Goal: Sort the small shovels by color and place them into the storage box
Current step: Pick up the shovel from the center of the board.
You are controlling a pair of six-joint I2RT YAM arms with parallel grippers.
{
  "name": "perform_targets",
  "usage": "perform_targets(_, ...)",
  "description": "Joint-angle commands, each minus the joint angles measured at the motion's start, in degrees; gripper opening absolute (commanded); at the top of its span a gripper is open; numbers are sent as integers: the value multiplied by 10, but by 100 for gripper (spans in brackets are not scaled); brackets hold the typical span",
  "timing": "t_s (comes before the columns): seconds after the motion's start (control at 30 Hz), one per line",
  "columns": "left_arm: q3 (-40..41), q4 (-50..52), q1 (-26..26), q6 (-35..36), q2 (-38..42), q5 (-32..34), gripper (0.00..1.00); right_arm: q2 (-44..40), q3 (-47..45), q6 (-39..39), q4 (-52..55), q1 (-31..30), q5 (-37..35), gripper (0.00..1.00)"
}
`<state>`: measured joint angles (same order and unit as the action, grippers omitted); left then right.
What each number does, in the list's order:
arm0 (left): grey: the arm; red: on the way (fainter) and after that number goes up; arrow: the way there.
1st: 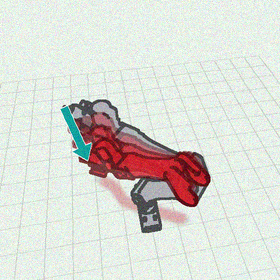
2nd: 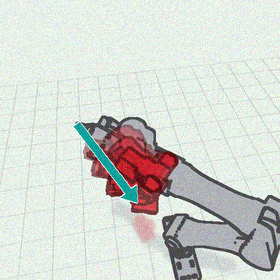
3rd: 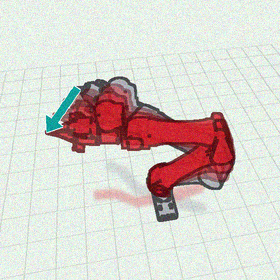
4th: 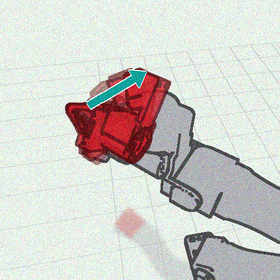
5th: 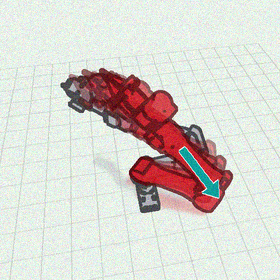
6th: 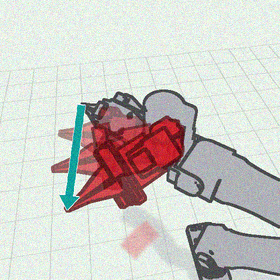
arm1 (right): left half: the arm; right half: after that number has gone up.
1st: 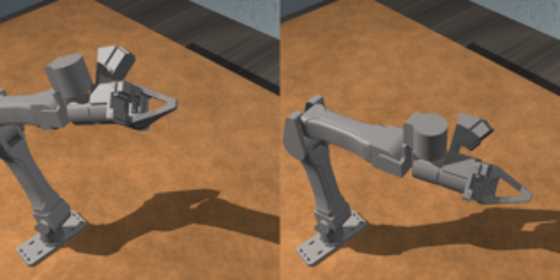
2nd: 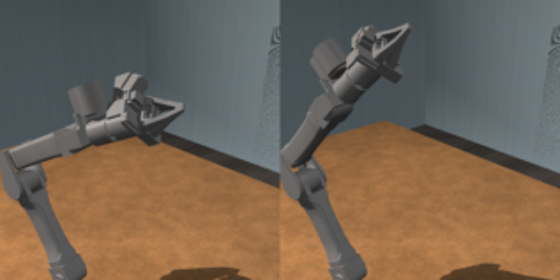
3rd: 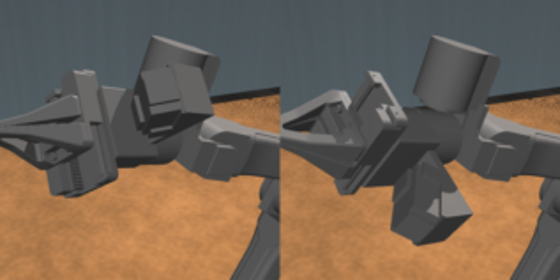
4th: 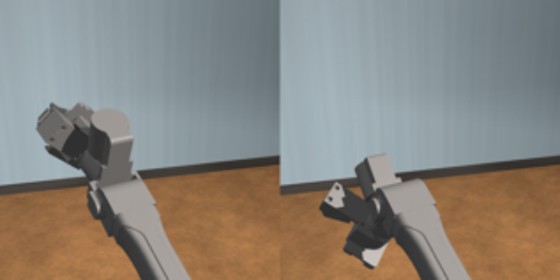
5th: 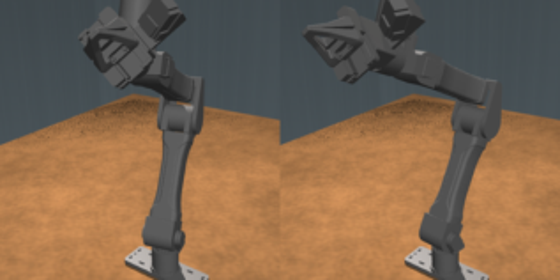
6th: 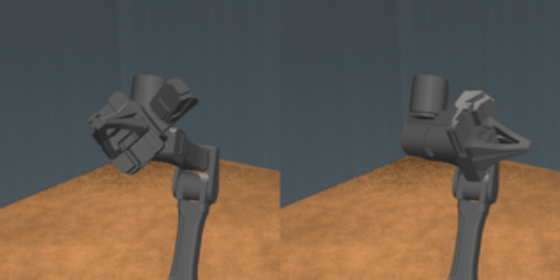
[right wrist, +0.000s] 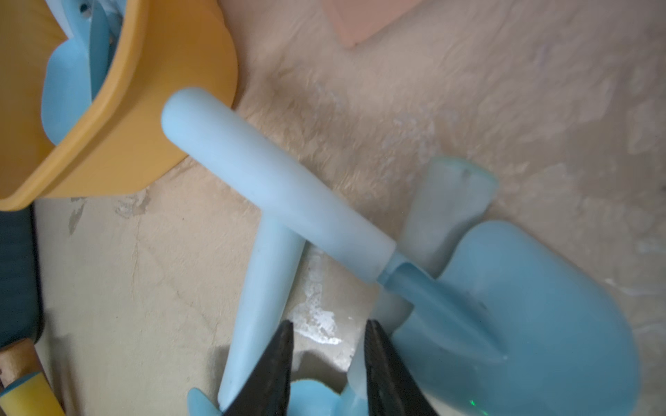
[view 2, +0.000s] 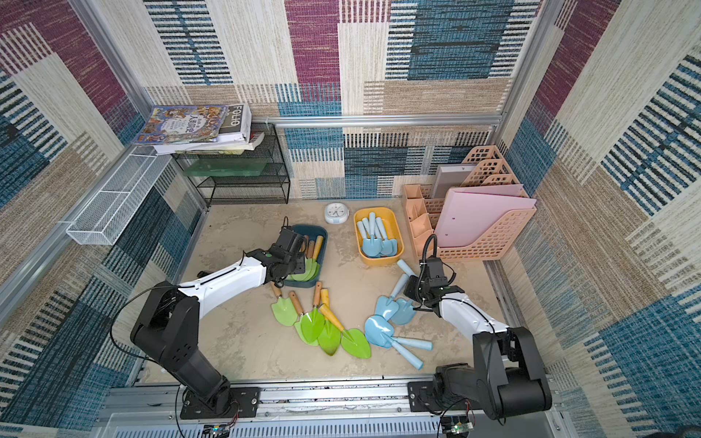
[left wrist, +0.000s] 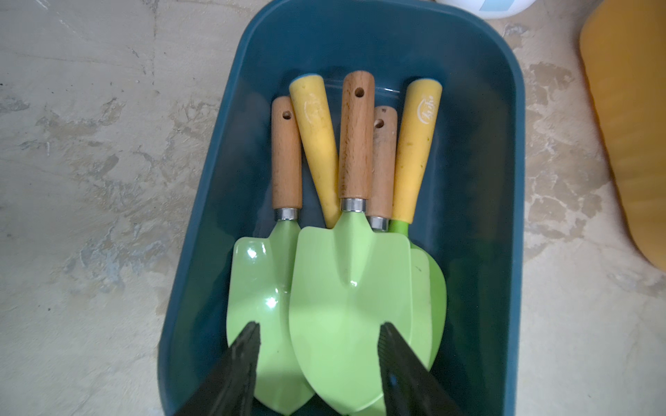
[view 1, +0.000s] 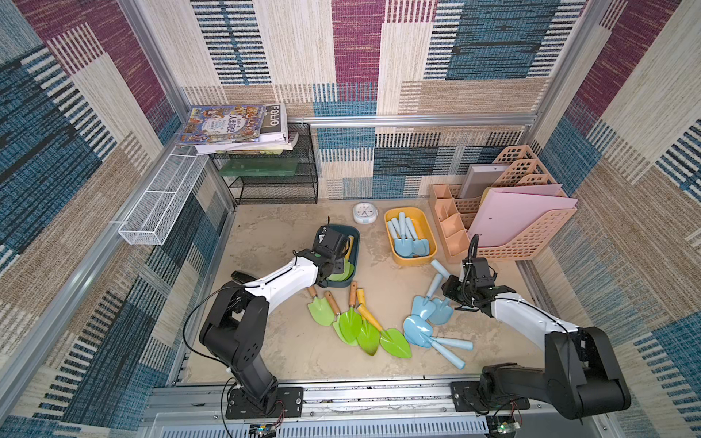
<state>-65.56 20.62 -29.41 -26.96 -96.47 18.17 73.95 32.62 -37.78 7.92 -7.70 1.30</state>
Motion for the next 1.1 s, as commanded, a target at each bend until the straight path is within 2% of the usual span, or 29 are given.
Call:
perform_targets(0.0, 1, 2, 1, 3, 0, 9, 55, -2, 2, 16, 20, 17, -38, 36)
perform_targets(0.33, -4, 4, 1, 3, -7, 5, 55, 7, -17, 15, 11, 34, -22, 37)
perform_targets(0.67, -3, 7, 1, 7, -2, 12, 55, 86, -1, 8, 14, 12, -43, 36)
perform_targets(0.83, -13, 20, 1, 10, 1, 19, 55, 129, 24, 30, 53, 1, -45, 25)
perform_targets(0.93, -14, 23, 2, 8, 4, 10, 55, 136, 36, 48, 68, 2, -23, 17)
perform_targets(1.07, -15, 37, 3, 3, 6, -1, 55, 111, 58, 71, 93, 2, 28, 13)
